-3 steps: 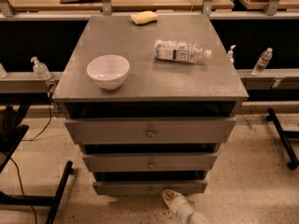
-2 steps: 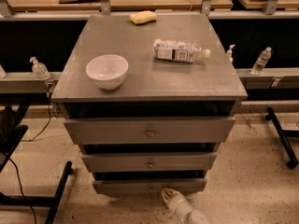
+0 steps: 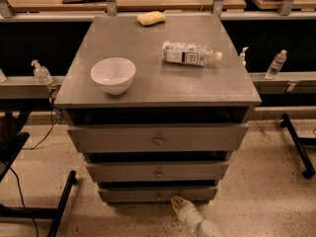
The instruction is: Close bottom drawer
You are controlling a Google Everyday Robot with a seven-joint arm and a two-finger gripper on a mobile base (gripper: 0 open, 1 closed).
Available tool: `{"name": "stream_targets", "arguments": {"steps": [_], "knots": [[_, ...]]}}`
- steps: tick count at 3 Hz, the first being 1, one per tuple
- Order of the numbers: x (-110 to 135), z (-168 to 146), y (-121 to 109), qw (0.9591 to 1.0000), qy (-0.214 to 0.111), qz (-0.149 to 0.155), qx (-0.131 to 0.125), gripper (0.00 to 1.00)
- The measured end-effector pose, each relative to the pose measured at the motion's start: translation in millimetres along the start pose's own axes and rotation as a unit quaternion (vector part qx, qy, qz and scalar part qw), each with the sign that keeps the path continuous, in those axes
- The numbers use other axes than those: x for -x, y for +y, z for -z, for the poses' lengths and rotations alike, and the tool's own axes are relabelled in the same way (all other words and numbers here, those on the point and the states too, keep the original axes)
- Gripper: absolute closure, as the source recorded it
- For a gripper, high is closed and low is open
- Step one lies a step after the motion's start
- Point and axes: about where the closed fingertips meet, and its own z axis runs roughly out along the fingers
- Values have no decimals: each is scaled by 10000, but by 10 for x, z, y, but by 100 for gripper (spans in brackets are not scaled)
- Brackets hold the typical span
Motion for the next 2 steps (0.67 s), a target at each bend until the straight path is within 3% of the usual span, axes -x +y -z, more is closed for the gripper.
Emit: {"name": "stream_targets", "arguments": {"steps": [2], "knots": [[6,-52,-28,10000,-37,3,-7,100]]}}
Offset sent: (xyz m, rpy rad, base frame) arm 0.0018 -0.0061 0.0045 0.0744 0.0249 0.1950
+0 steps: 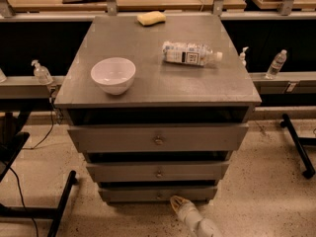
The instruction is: Close bottom drawer
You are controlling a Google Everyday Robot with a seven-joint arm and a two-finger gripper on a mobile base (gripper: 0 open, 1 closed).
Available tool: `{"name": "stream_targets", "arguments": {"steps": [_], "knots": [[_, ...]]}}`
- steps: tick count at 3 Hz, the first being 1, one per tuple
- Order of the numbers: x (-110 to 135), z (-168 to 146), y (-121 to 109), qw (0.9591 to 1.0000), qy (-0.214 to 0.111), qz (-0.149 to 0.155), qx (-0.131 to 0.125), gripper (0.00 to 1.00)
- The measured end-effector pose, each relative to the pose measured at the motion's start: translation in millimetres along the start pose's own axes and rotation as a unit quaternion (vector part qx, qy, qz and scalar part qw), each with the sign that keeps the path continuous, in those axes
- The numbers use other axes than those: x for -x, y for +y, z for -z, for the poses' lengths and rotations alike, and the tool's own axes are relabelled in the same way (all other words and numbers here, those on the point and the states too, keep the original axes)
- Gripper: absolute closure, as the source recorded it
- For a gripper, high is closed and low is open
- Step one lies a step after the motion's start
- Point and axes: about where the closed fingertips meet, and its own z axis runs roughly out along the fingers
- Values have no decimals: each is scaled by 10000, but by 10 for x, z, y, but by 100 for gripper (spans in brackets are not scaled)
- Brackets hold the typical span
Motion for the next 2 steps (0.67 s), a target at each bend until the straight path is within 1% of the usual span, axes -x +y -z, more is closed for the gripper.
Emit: {"name": "stream_targets", "arguments": {"steps": [1,2], "knots": [[-10,480,202,9981,-178,-18,585,100],[-23,830,348,9951,-239,-118,957,100]]}}
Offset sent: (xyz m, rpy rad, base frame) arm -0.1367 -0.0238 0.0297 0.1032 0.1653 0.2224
